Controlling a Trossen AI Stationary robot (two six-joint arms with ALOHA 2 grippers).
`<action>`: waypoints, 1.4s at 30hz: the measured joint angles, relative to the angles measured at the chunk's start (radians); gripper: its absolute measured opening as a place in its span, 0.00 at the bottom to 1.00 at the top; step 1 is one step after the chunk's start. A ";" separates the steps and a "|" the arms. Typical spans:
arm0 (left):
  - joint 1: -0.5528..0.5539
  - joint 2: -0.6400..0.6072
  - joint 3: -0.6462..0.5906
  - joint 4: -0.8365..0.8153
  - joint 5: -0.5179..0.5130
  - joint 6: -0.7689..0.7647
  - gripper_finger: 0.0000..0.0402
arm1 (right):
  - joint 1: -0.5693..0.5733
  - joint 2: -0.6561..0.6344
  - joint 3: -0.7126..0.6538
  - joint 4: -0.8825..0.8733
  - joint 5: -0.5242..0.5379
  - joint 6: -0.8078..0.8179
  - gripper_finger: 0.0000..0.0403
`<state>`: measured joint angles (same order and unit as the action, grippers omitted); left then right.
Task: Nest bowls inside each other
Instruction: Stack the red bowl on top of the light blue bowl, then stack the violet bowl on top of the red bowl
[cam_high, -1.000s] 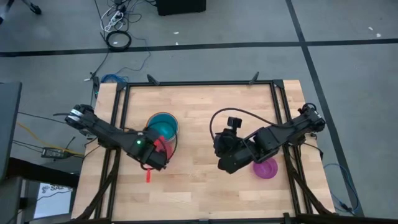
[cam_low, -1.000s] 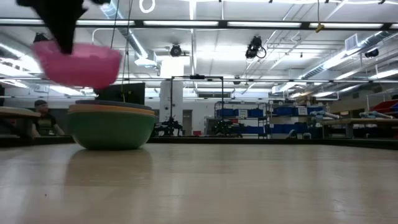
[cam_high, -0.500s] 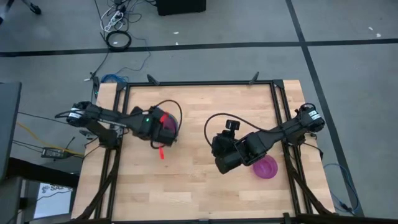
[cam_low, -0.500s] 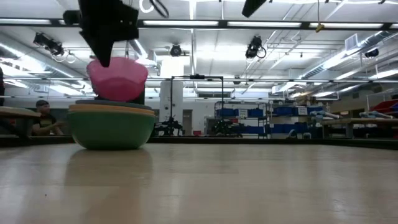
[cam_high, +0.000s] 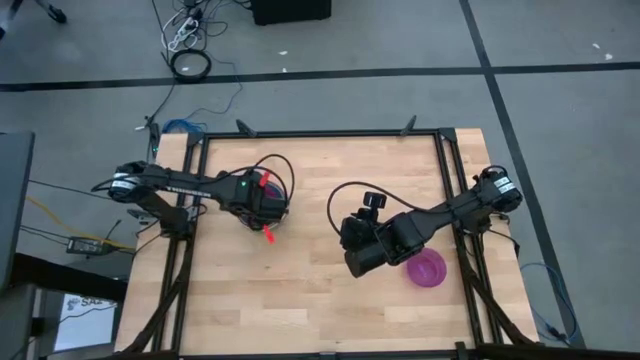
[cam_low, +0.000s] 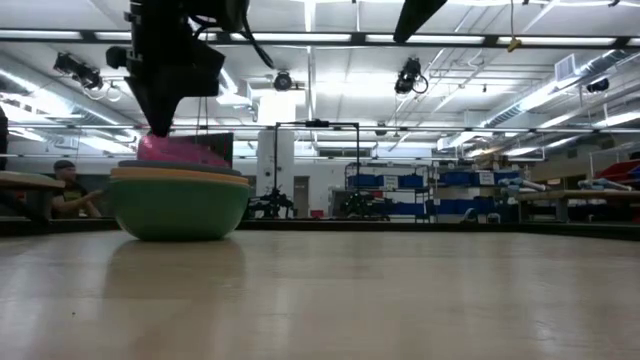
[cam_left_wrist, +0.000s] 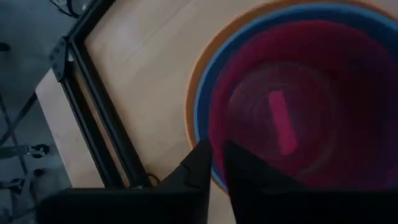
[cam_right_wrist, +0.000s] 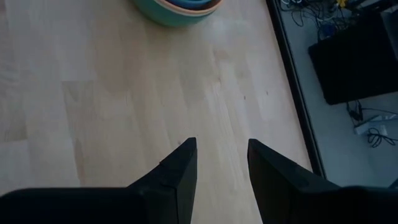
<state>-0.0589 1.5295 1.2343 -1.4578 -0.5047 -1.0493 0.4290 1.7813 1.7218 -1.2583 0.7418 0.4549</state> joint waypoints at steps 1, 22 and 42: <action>0.000 0.000 0.000 0.001 0.010 -0.001 0.16 | 0.000 0.000 0.000 0.000 0.000 0.000 0.32; -0.184 0.000 0.085 -0.001 0.139 -0.063 0.34 | 0.002 -0.109 -0.073 -0.265 -0.041 0.312 0.31; -0.615 0.000 0.238 0.001 -0.032 -0.411 0.34 | 0.098 -0.544 -0.741 0.209 -0.722 0.732 0.31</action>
<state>-0.6735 1.5295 1.4719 -1.4564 -0.5371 -1.4601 0.5271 1.2370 0.9811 -1.0492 0.0194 1.1865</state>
